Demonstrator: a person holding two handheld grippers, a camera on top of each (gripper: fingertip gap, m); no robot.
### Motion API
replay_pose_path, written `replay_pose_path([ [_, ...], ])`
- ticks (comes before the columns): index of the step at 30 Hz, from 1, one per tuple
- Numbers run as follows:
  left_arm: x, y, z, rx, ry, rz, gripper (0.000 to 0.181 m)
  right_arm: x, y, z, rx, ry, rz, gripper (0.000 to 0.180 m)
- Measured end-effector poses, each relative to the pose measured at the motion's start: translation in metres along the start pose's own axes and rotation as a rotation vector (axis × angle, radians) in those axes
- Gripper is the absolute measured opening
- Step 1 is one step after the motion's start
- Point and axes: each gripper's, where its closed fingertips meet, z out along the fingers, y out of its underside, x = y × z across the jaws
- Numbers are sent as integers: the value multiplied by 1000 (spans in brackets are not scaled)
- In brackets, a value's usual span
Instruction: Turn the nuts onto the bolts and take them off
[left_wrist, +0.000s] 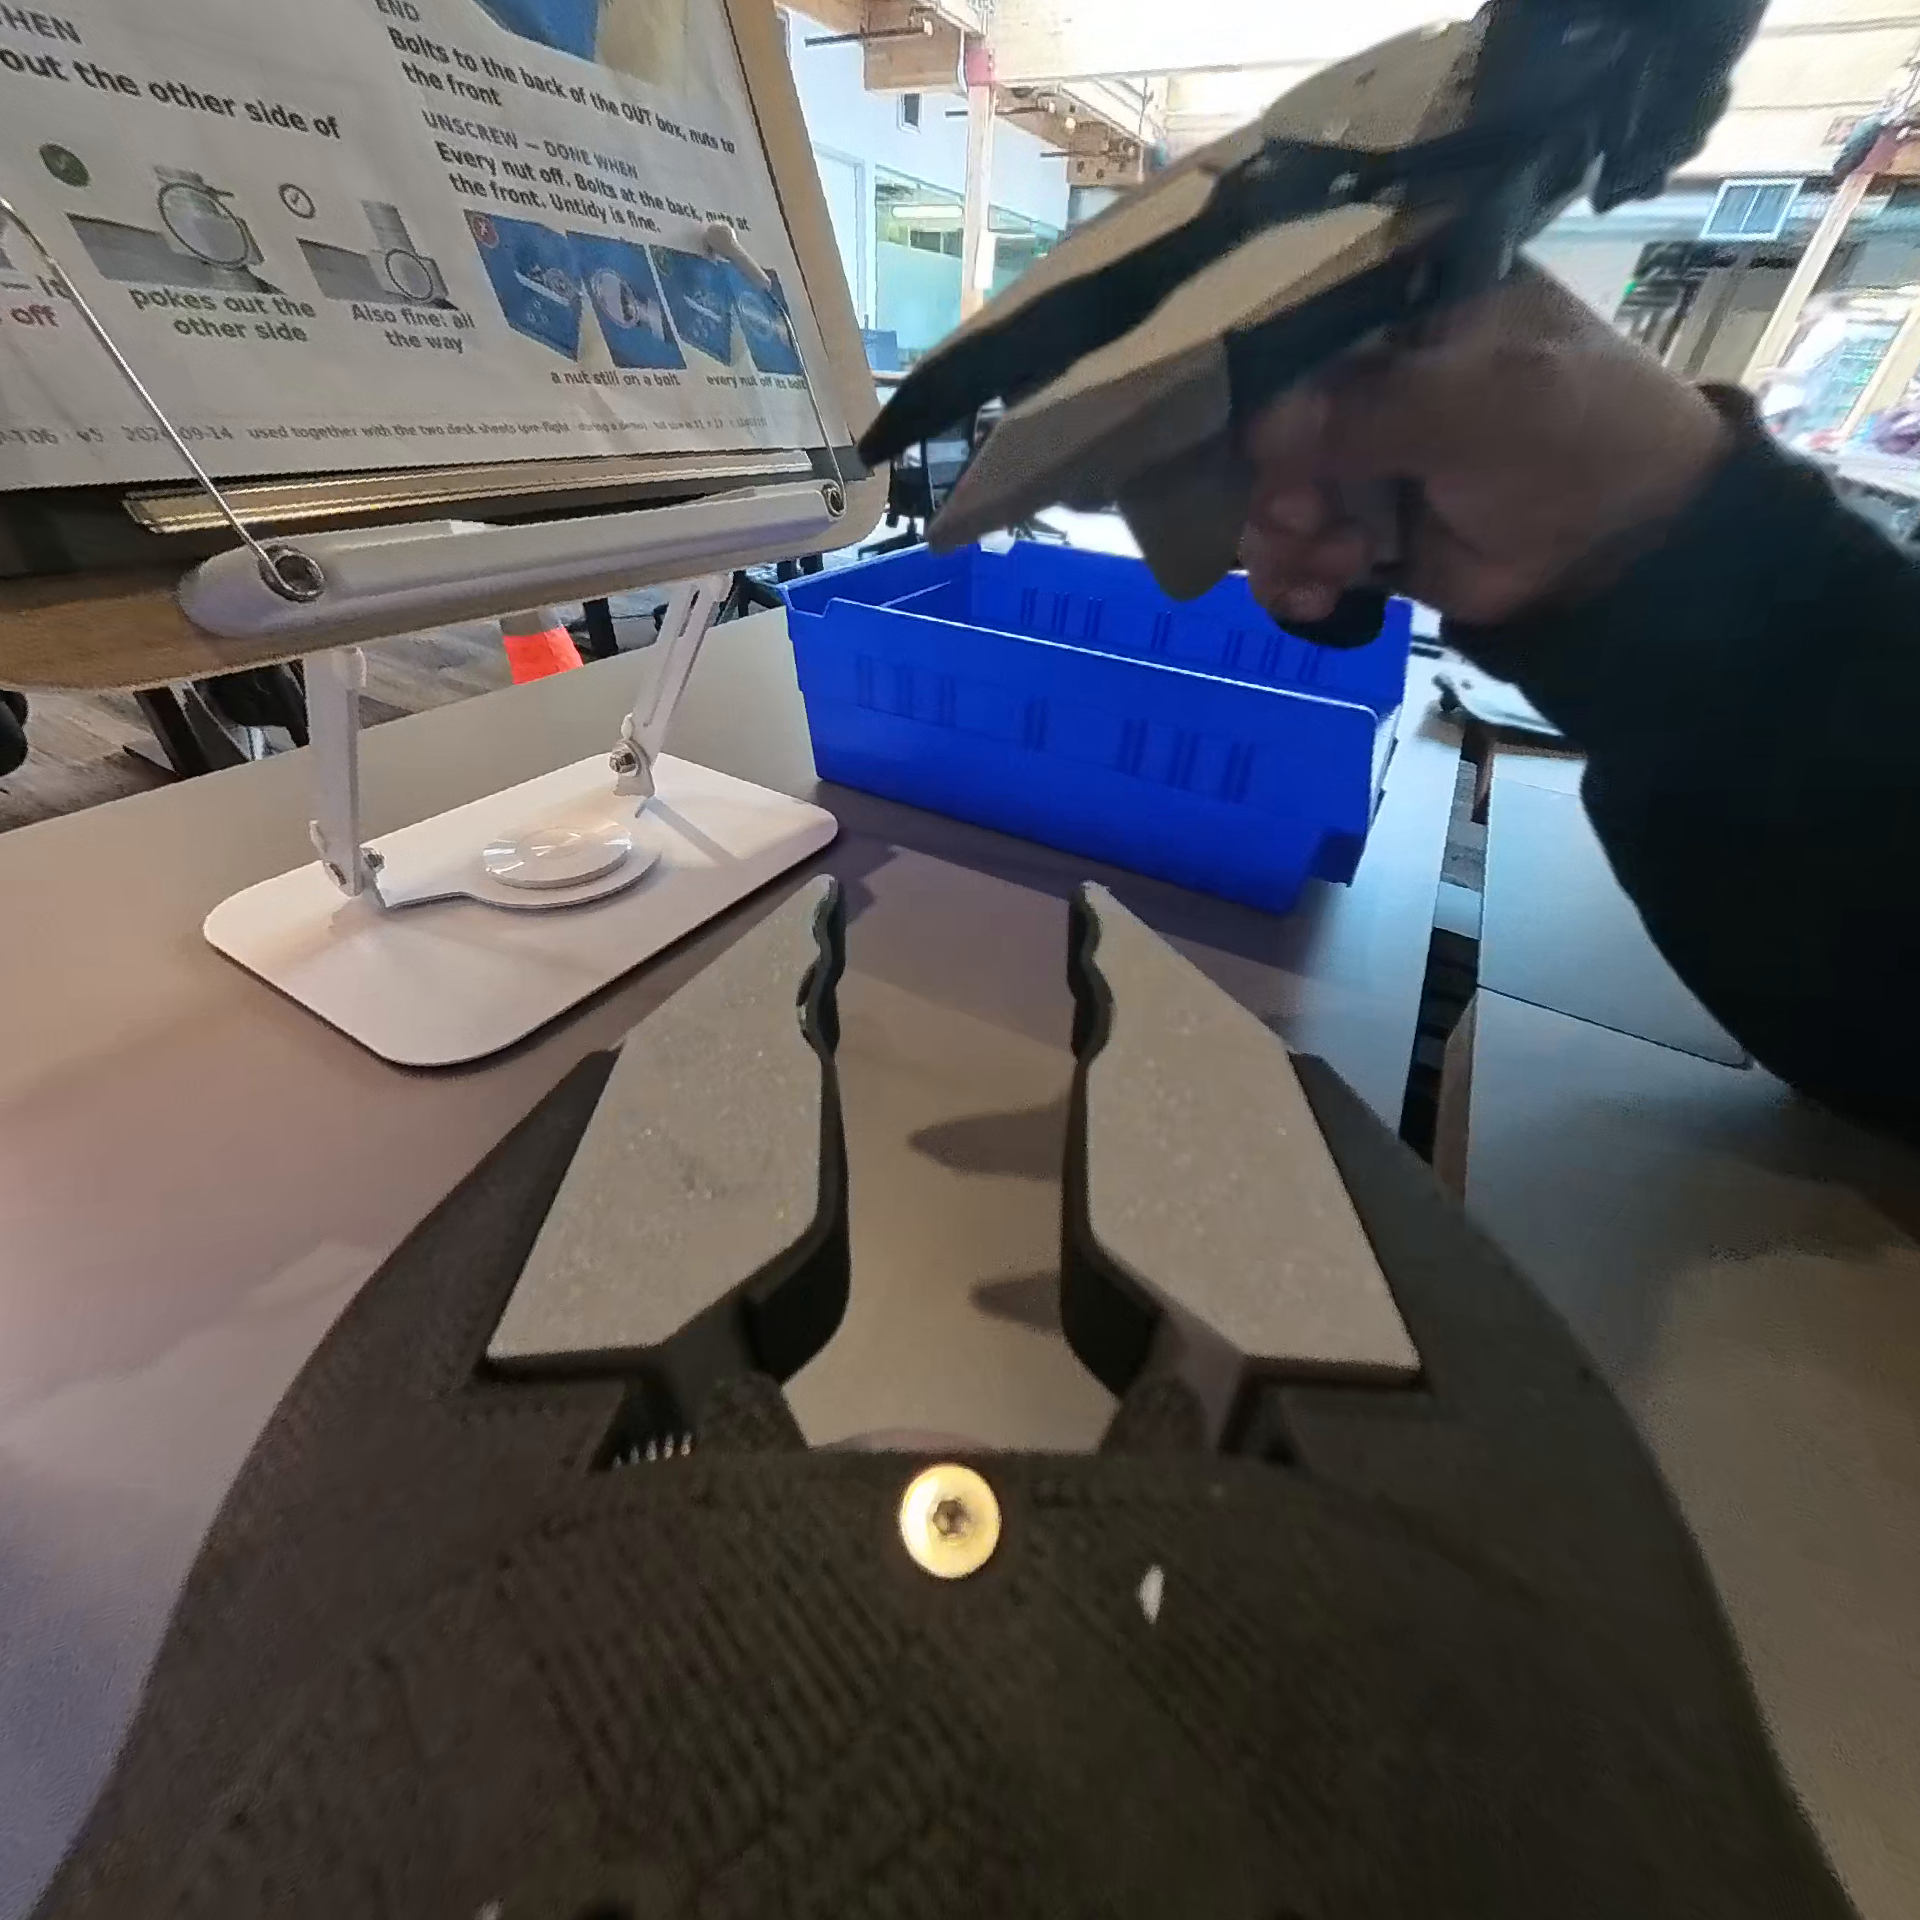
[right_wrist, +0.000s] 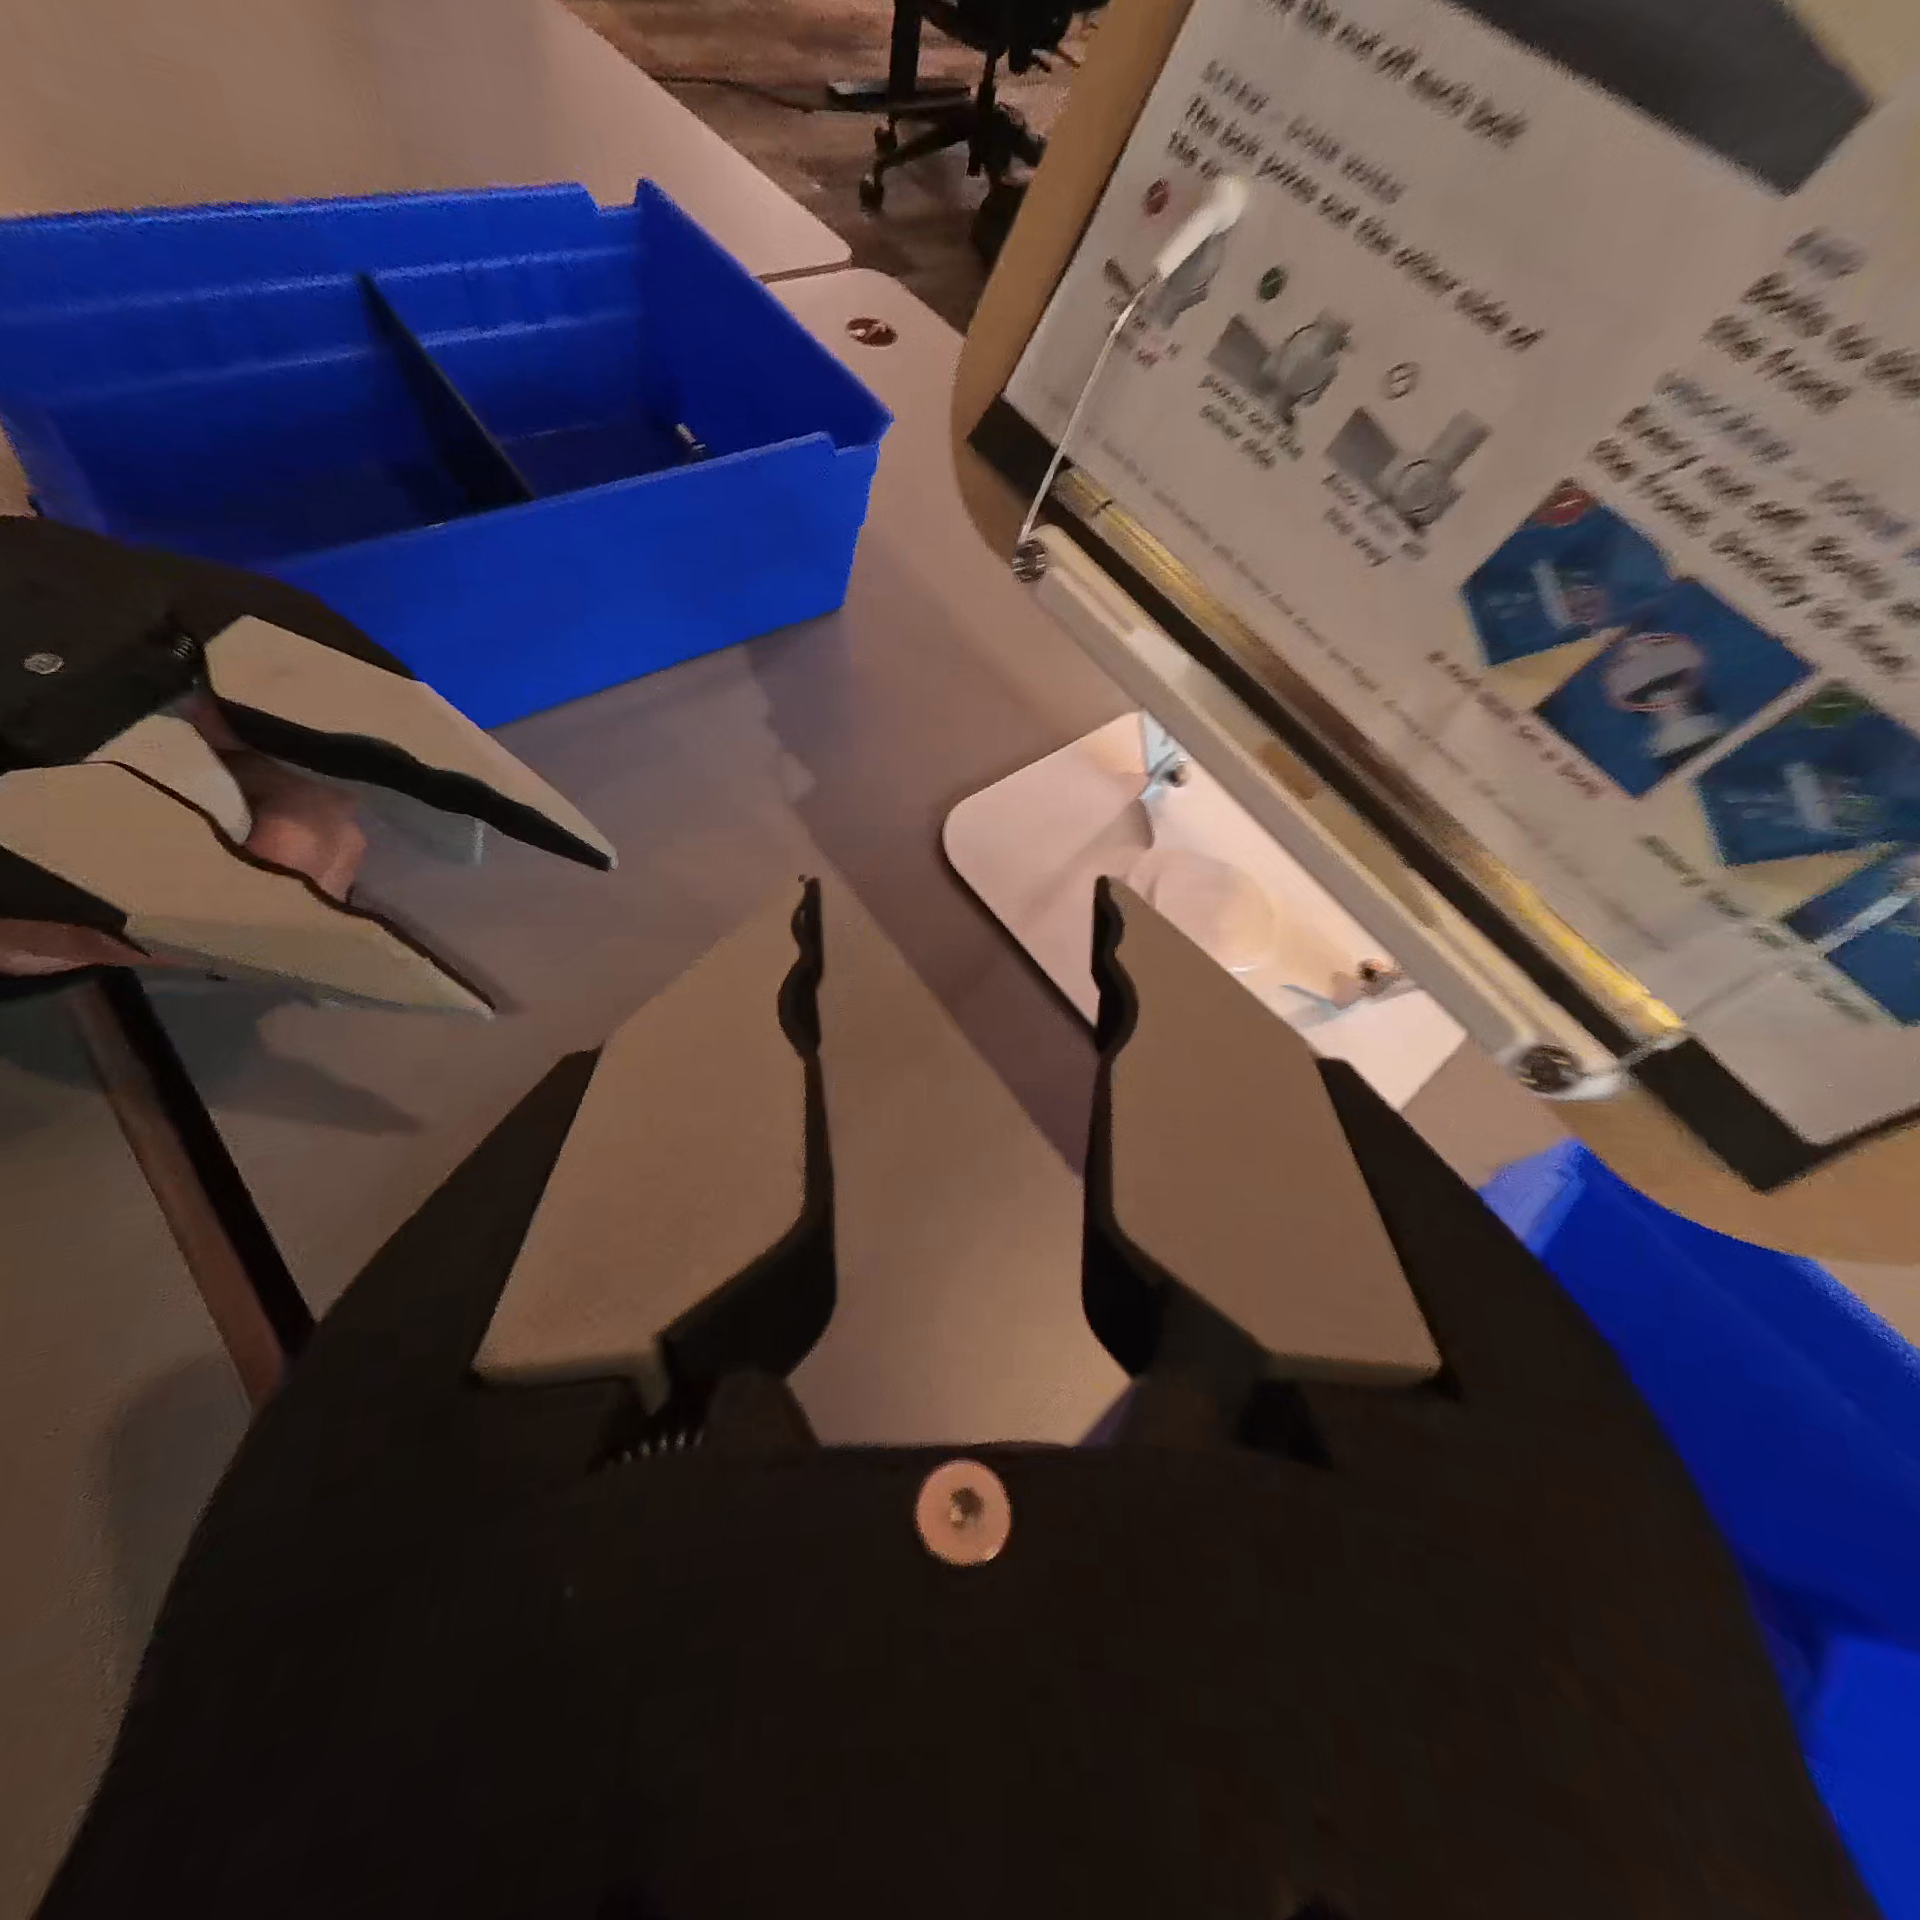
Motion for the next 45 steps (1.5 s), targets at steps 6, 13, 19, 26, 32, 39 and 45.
replay_pose_path([
  [6, -4, 2, 0, -25, -22, -23, 42, -22, 20, 25, 49, 58, 43, 60],
  [13, -4, 5, 0, -41, -30, -29, 45, -28, 31, 21, 146, 115, 57, 54],
  [19, -7, 14, 3, -71, -39, -27, 45, -41, 50, 35, 100, 79, 47, 51],
  [26, -8, 16, 3, -79, -43, -25, 45, -45, 56, 39, 88, 88, 21, 49],
  [32, -9, 19, 4, -87, -47, -27, 44, -44, 63, 45, 76, 64, 66, 47],
  [39, -9, 19, 4, -88, -47, -29, 44, -48, 66, 46, 59, 36, 99, 45],
  [45, -9, 19, 3, -86, -47, -32, 44, -51, 69, 49, 42, 27, 97, 42],
])
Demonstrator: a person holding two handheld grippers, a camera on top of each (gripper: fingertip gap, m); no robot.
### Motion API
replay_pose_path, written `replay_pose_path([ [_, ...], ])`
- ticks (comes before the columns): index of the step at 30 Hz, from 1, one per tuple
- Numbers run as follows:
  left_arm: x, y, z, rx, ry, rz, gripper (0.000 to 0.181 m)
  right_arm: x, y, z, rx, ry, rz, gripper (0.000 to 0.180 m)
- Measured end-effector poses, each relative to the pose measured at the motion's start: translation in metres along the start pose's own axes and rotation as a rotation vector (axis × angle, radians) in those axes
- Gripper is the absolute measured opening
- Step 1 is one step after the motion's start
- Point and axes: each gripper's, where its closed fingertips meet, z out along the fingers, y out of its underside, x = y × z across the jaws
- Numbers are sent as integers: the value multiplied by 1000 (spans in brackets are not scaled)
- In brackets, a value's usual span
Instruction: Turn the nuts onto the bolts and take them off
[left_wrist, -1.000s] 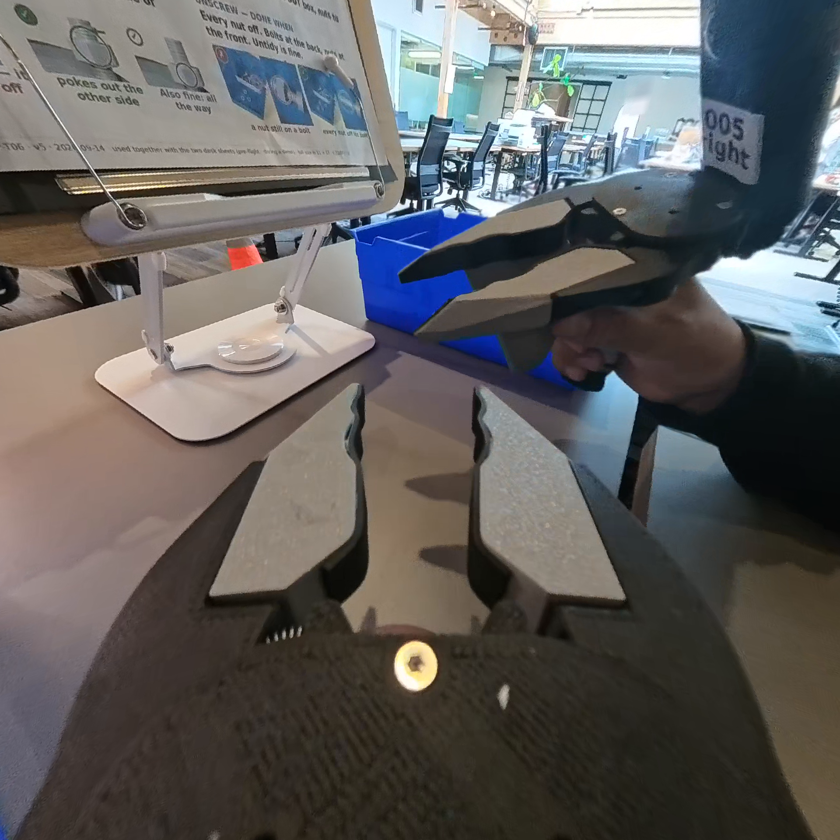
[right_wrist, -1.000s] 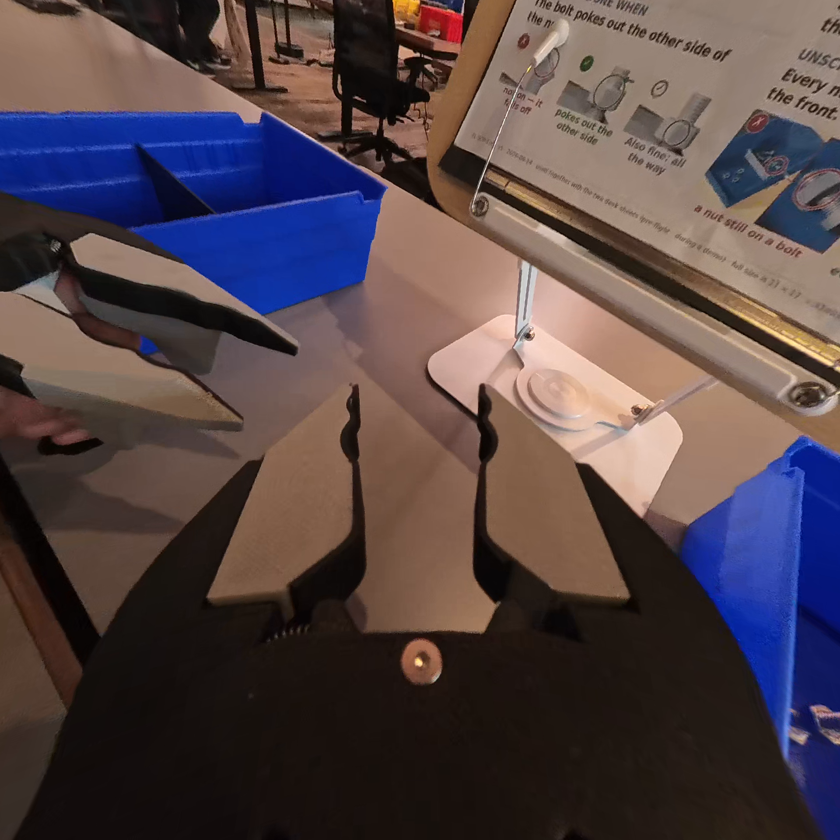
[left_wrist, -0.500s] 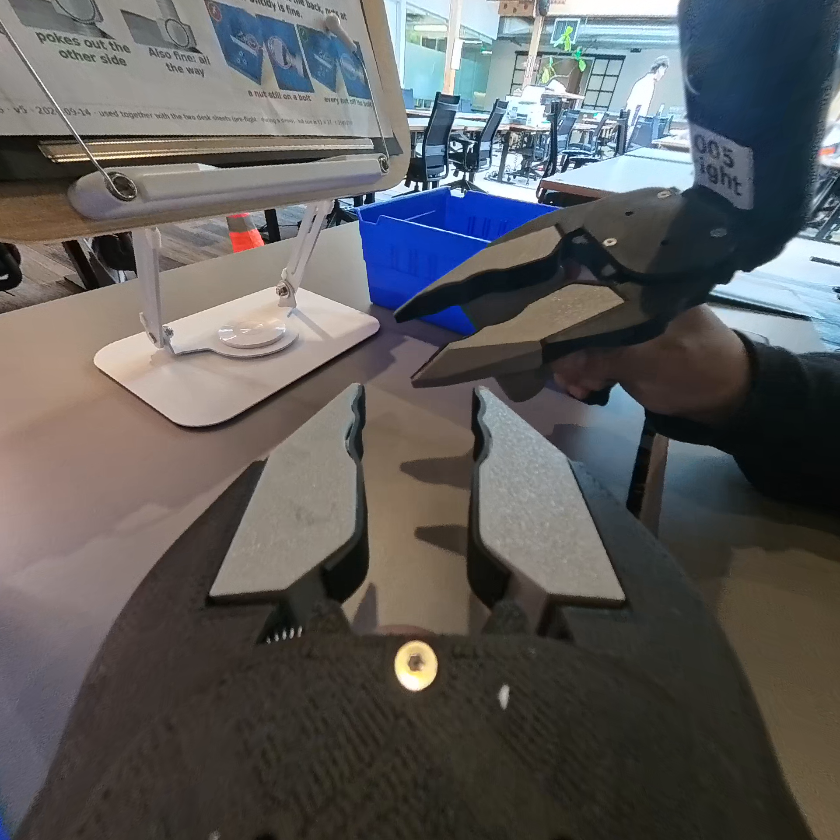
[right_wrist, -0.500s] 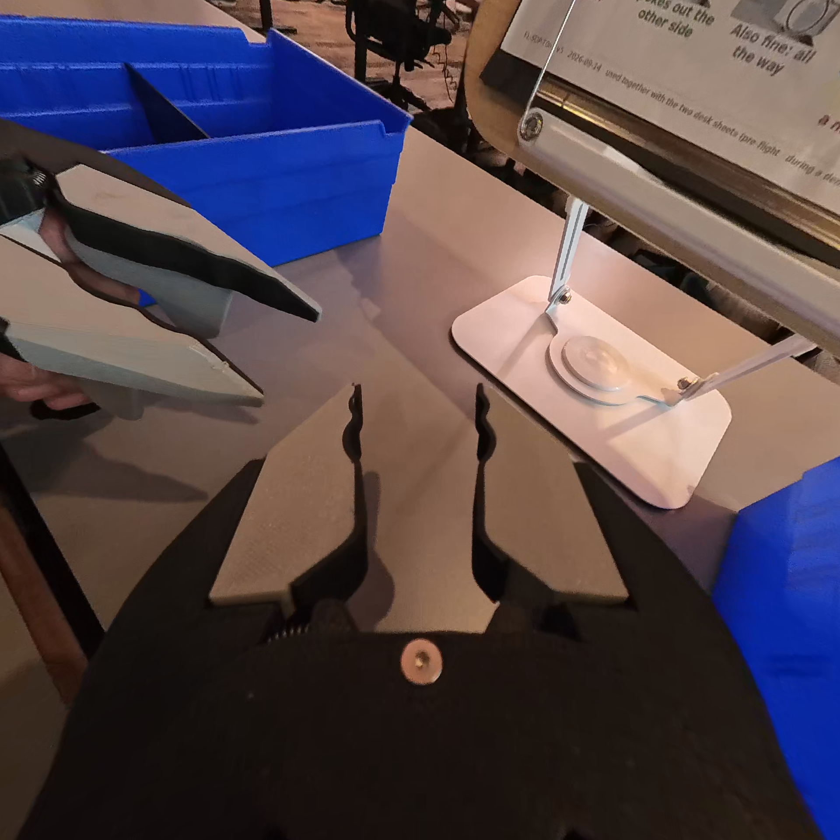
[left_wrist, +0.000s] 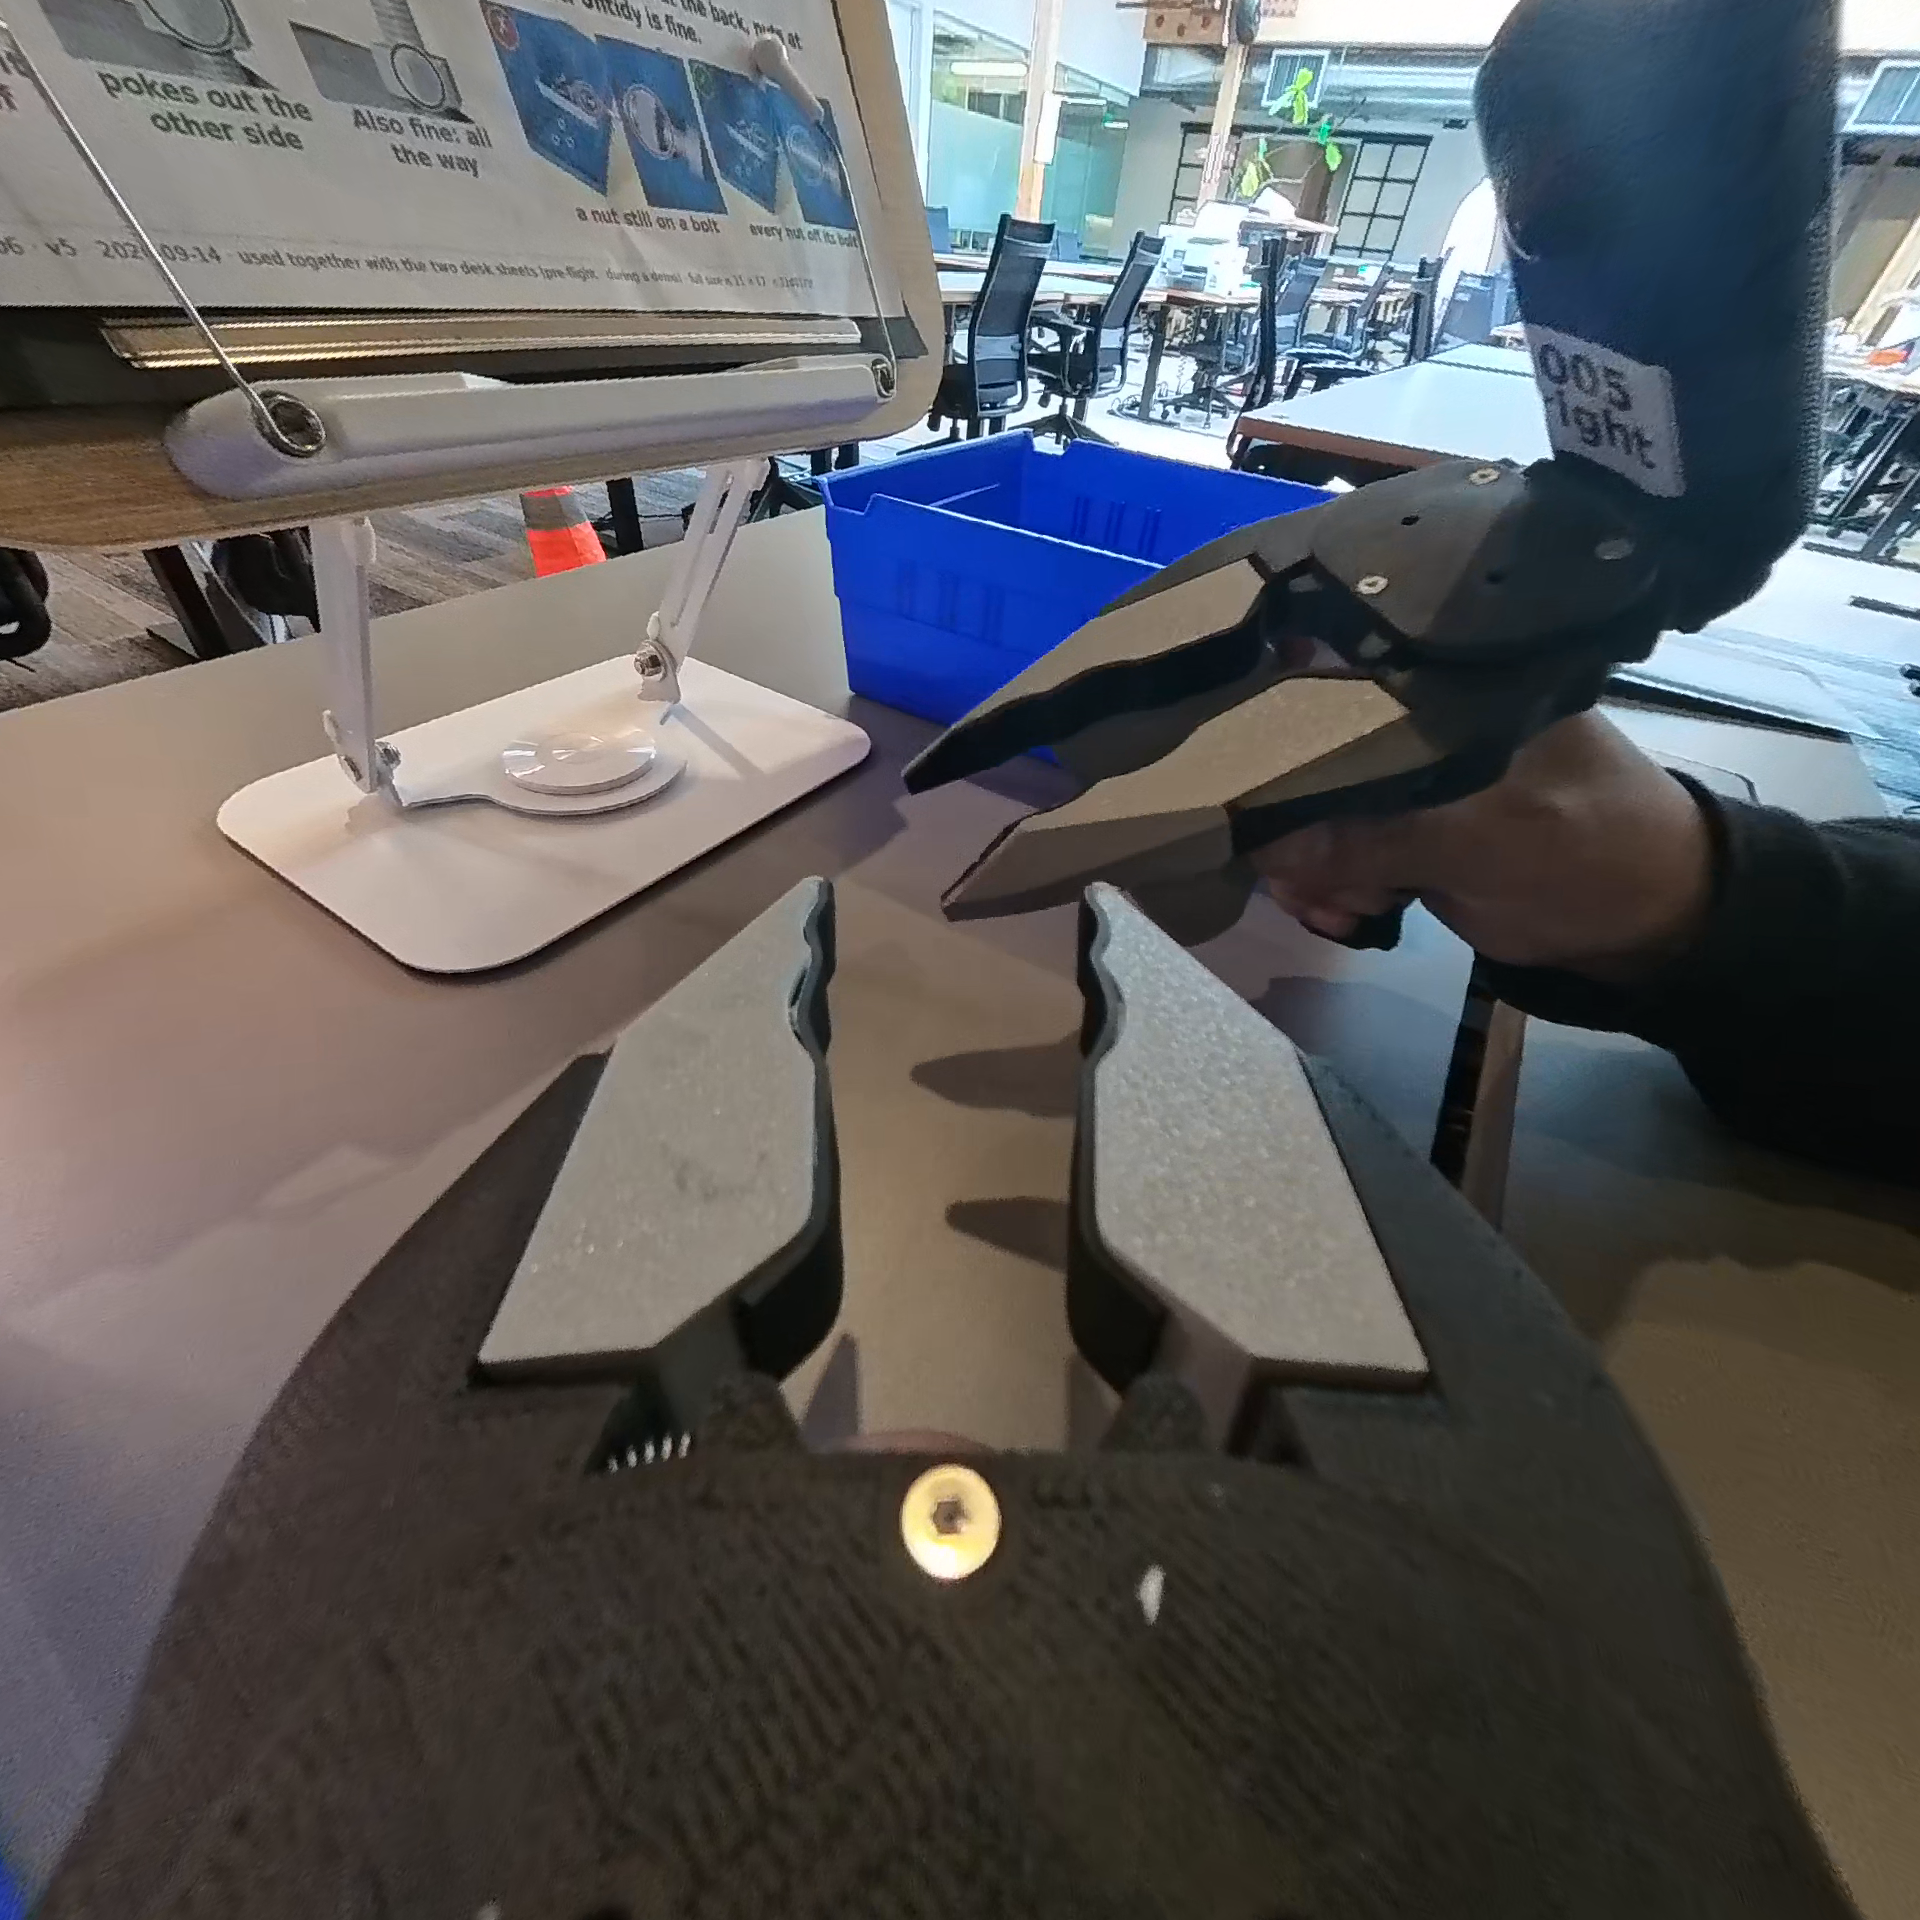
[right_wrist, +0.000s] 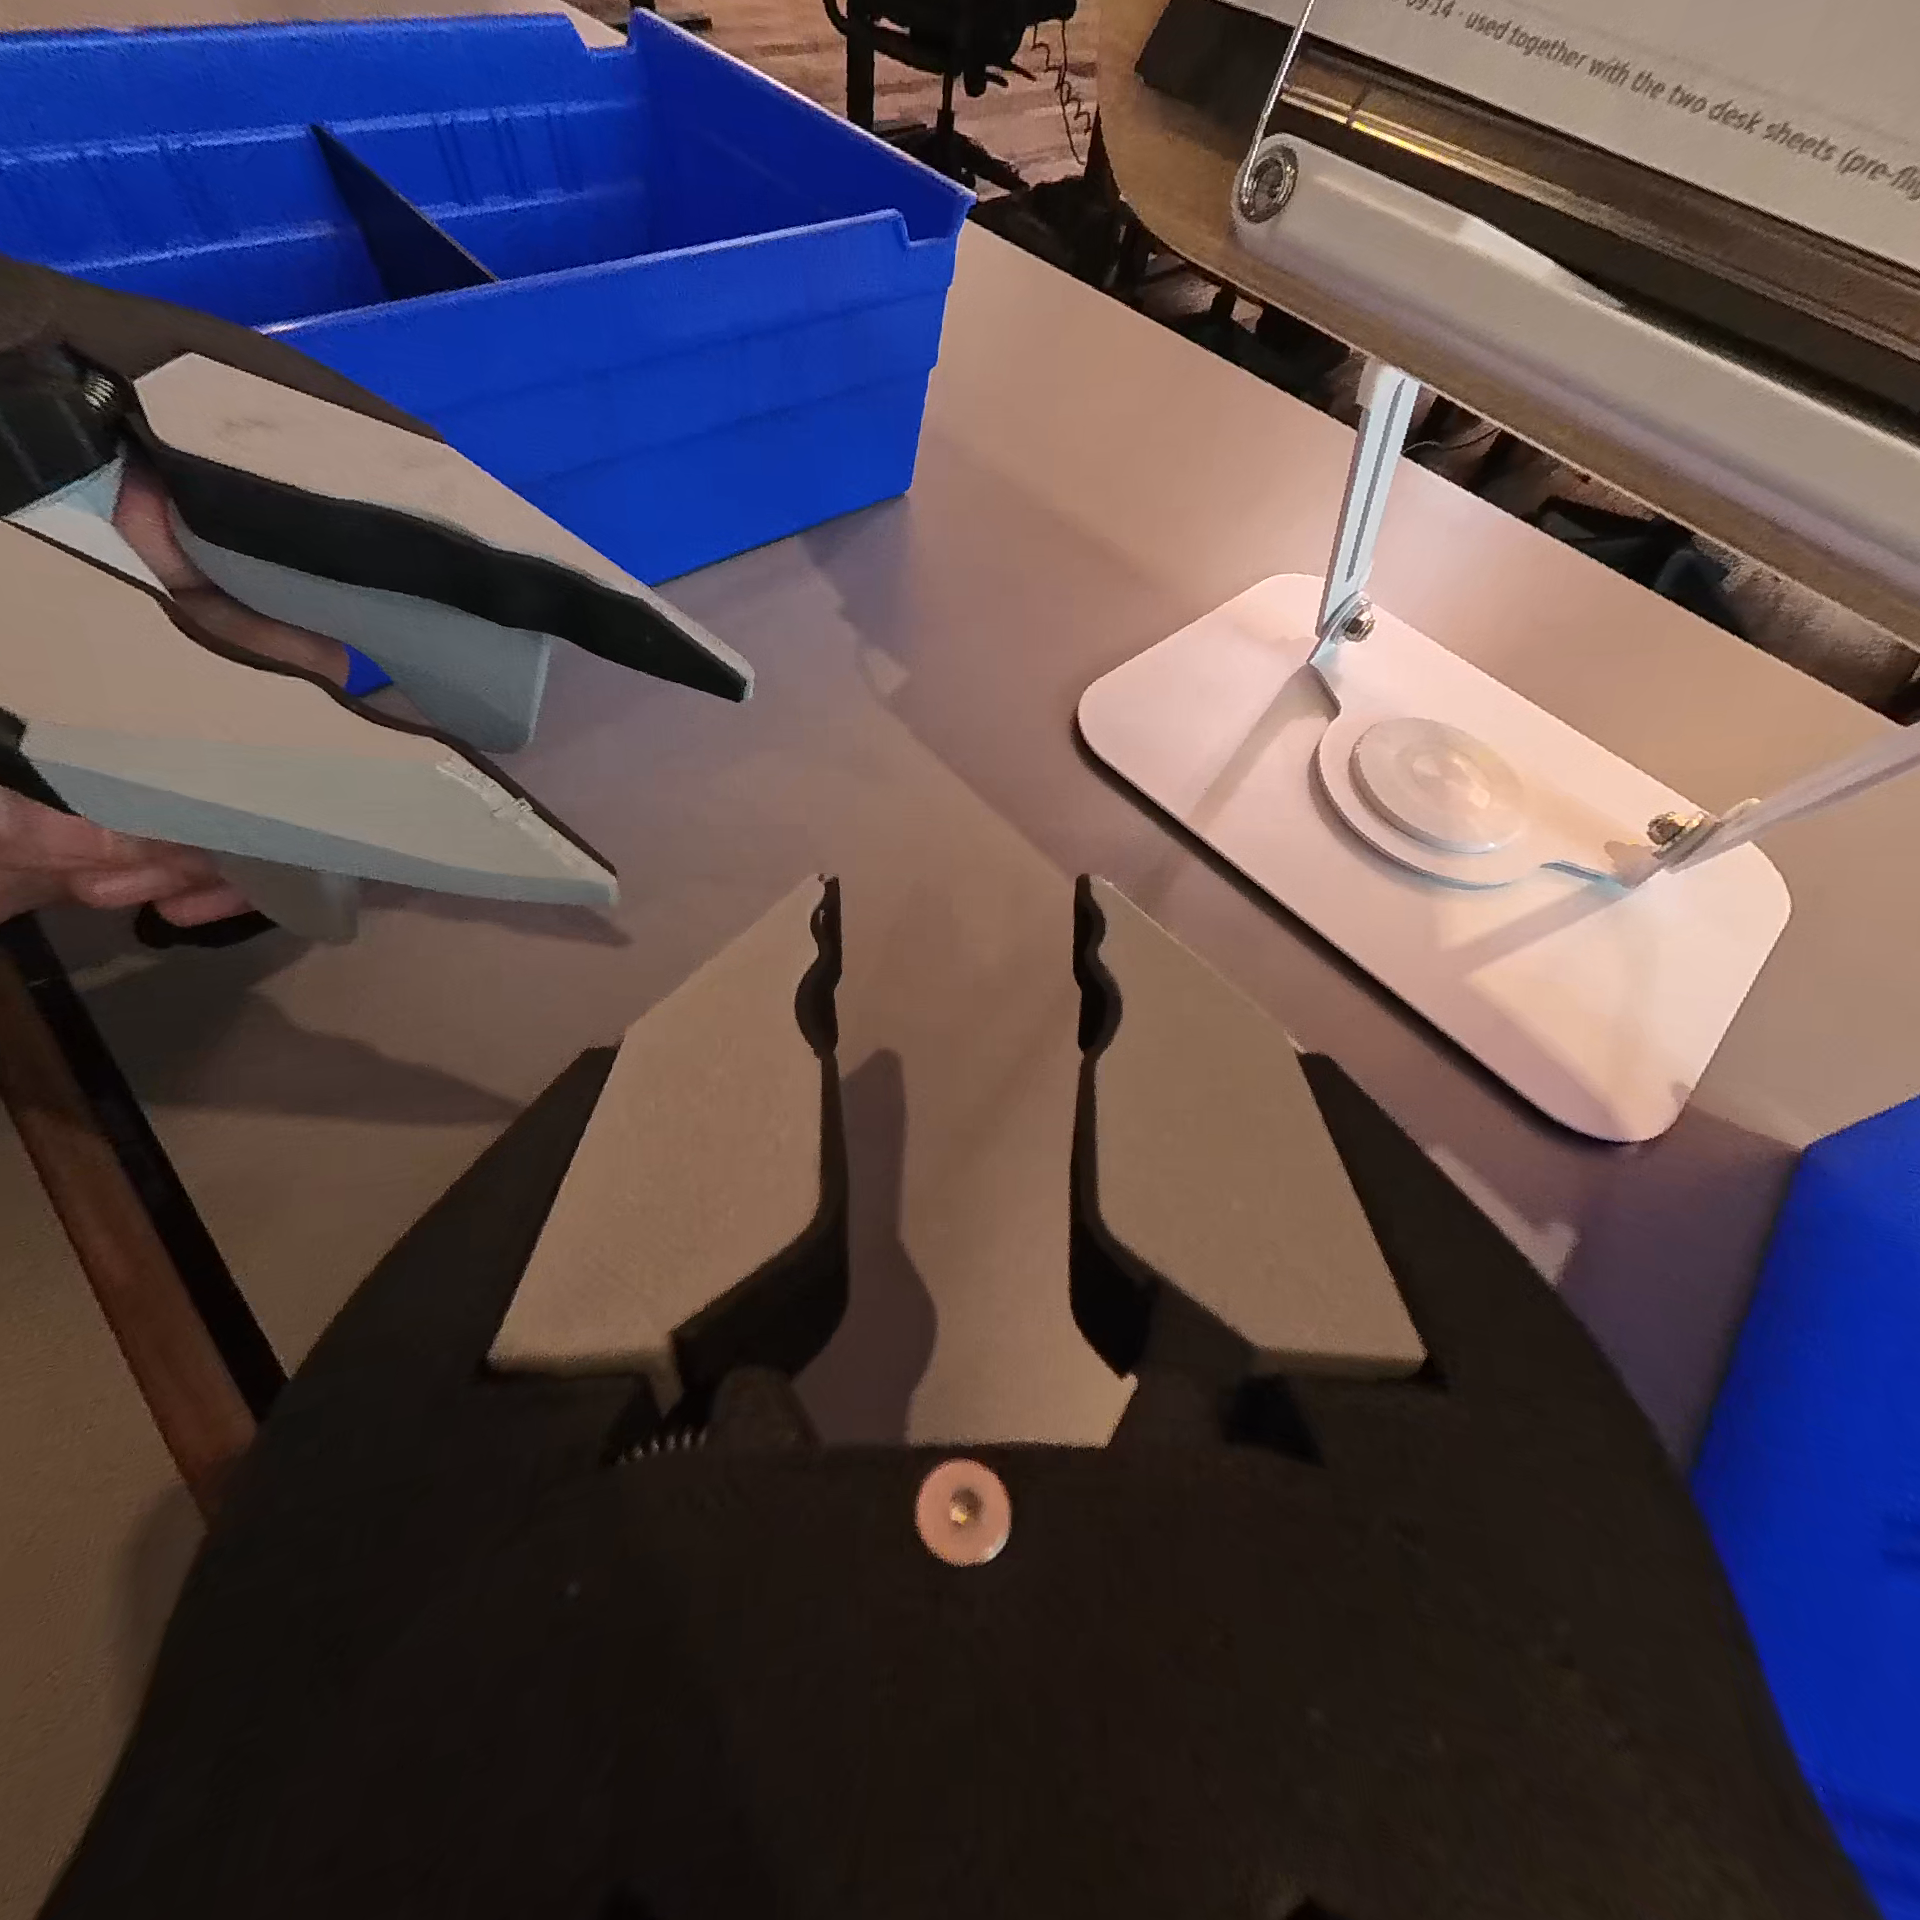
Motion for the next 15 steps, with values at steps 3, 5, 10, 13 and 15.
replay_pose_path([
  [3, 0, 1, 0, -3, 1, -3, 44, 0, 0, 0, 2, -4, 4, 40],
  [5, 0, 1, 1, -5, 2, -2, 44, -1, -1, -1, 6, -8, 7, 38],
  [10, 1, 1, 1, -11, 3, 8, 44, -3, 0, 1, 1, -14, 1, 38],
  [13, 4, -1, 0, -7, 4, 20, 44, -5, 0, 1, -1, -17, -3, 38],
  [15, 5, -4, -1, -4, 4, 31, 44, -6, 0, 2, -3, -20, -5, 38],
])
